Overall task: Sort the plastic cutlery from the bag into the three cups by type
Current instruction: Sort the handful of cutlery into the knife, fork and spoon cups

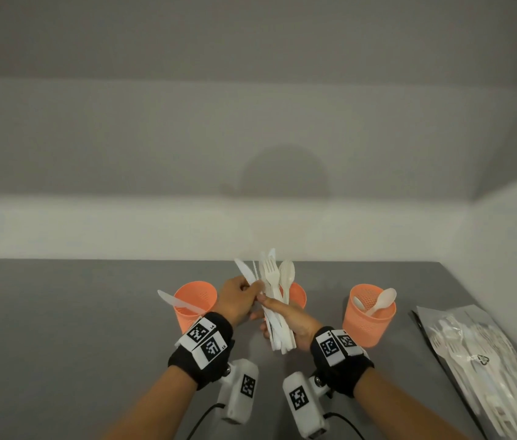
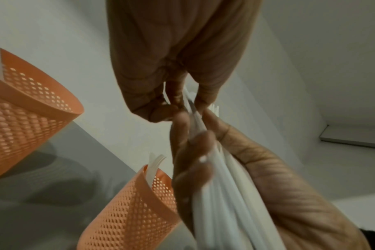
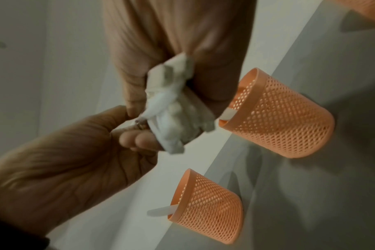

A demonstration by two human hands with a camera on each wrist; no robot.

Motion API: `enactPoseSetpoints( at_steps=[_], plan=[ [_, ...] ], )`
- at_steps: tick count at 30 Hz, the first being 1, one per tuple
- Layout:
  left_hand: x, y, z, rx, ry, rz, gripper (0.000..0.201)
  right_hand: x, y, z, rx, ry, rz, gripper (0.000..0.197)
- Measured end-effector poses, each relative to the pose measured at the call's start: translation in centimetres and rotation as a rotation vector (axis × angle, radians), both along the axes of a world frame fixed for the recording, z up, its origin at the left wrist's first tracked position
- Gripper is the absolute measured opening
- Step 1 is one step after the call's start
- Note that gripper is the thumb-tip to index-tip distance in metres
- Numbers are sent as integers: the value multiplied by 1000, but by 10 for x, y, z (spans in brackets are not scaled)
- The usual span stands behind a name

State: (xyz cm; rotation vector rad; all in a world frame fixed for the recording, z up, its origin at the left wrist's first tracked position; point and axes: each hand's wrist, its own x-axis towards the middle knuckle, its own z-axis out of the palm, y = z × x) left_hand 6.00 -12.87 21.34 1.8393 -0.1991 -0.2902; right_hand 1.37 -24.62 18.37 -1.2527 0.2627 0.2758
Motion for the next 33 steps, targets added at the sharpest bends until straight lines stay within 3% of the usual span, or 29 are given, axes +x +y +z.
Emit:
enactPoseSetpoints(
  at_steps=[4,9,11,14,21,25,33],
  plan=[
    [3,-3,0,15,-42,118,28,1,0,0,122,12,-70,13],
    [5,-2,11,-444,34,322,24,3,-3,-5,69,19,-163,9],
    [9,2,14,-523,55,348,23,5,-9,-9,80,26,-171,8],
    [13,6,11,-428,64,269,18,3,-12,-6,145,37,-92,8],
    [6,5,-3,-317,205,90,36,-8,-2,9,216,35,178,18],
    [7,8,-1,-363,200,53,22,-7,-3,4,194,45,145,18],
    [5,-2,-2,-346,154,94,22,-3,2,-2,44,-7,35,16]
  ],
)
